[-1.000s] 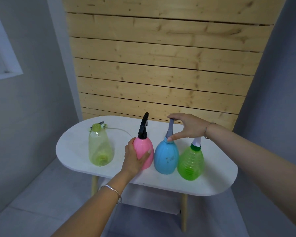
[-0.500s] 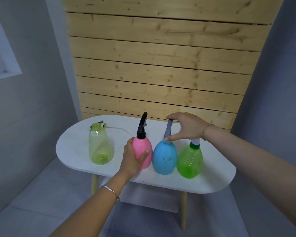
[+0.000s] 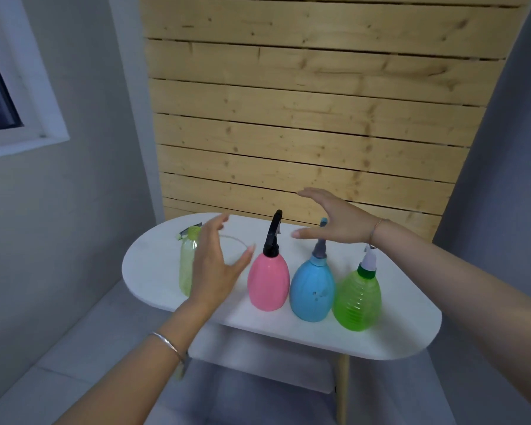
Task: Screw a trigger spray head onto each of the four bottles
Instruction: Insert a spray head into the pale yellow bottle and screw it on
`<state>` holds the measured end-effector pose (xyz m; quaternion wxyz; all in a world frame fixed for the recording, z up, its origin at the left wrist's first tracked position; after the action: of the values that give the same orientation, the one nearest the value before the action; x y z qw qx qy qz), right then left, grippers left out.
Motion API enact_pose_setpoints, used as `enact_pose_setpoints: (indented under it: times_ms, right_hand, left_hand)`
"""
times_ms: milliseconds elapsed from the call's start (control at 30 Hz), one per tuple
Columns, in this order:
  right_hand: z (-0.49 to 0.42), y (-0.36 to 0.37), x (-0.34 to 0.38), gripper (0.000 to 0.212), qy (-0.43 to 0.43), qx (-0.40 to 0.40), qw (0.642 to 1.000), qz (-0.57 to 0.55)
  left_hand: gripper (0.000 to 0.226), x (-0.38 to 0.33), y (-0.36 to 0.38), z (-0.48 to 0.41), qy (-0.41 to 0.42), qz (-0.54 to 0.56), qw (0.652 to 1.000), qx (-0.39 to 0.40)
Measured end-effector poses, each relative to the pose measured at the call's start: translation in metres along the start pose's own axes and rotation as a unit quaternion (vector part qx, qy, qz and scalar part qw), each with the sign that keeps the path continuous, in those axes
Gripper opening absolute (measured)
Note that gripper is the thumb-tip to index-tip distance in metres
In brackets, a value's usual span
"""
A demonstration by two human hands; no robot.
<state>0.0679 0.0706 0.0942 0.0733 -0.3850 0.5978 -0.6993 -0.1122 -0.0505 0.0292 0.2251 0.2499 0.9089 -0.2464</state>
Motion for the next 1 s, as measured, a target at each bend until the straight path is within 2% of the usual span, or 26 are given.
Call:
enact_pose_setpoints:
  times_ms: [33,100,200,233,333,400,500,600,700,800,900,1000]
  right_hand:
    - [-0.004,0.001,0.014,0.091,-0.013,-0.007,1.0,-0.026]
    - [-0.012,0.004,0.04,0.084,-0.033,-0.023,0.996,-0.079]
    - [-0.032,0.018,0.076,0.068,-0.032,-0.033,0.975,-0.219]
    - [-0.04,0.026,0.086,0.064,-0.023,-0.03,0.964,-0.262]
    - [-0.071,0.058,0.108,0.058,0.018,-0.01,0.948,-0.318]
    - [-0.094,0.085,0.113,0.059,0.056,0.016,0.938,-0.343]
    - [-0.132,0.127,0.112,0.055,0.114,0.041,0.917,-0.381]
    - [-0.164,0.163,0.098,0.055,0.178,0.04,0.904,-0.386]
    - [-0.199,0.188,0.081,0.048,0.216,0.02,0.91,-0.353]
    - [-0.227,0.202,0.072,0.035,0.225,0.015,0.925,-0.306]
    - [-0.249,0.217,0.07,0.052,0.214,0.017,0.941,-0.261]
    - [-0.265,0.229,0.072,0.046,0.196,0.001,0.956,-0.219]
  left_hand:
    - [0.072,0.006,-0.019,-0.008,0.007,-0.039,0.999,-0.033]
    - [0.083,0.029,-0.038,-0.013,-0.035,-0.087,0.994,-0.048]
    - [0.11,0.086,-0.033,0.001,-0.18,-0.056,0.981,0.033]
    - [0.111,0.101,-0.026,0.01,-0.212,-0.029,0.975,0.059]
    - [0.091,0.136,-0.012,0.035,-0.258,0.014,0.962,0.087]
    - [0.075,0.155,-0.019,0.041,-0.261,0.001,0.963,0.064]
    - [0.068,0.184,-0.051,0.031,-0.254,-0.012,0.967,0.013]
    - [0.068,0.211,-0.085,0.018,-0.263,-0.011,0.965,-0.019]
    - [0.074,0.227,-0.1,0.007,-0.254,-0.005,0.967,-0.019]
    - [0.077,0.233,-0.101,-0.003,-0.241,0.022,0.97,-0.029]
    - [0.07,0.238,-0.095,-0.007,-0.221,0.039,0.973,-0.042]
    - [0.066,0.244,-0.089,-0.003,-0.212,0.052,0.975,-0.045]
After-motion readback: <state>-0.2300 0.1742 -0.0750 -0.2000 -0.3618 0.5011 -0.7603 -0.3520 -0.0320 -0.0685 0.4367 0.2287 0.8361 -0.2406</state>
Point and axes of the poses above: each hand's wrist, its own z-axis away from the middle knuckle, its own y-axis out of the palm, x = y × z, the point moved 9 cm from there along -z, towards the middle knuckle, and after that the axes turned 10 degrees about y, right-handed, at the moved point
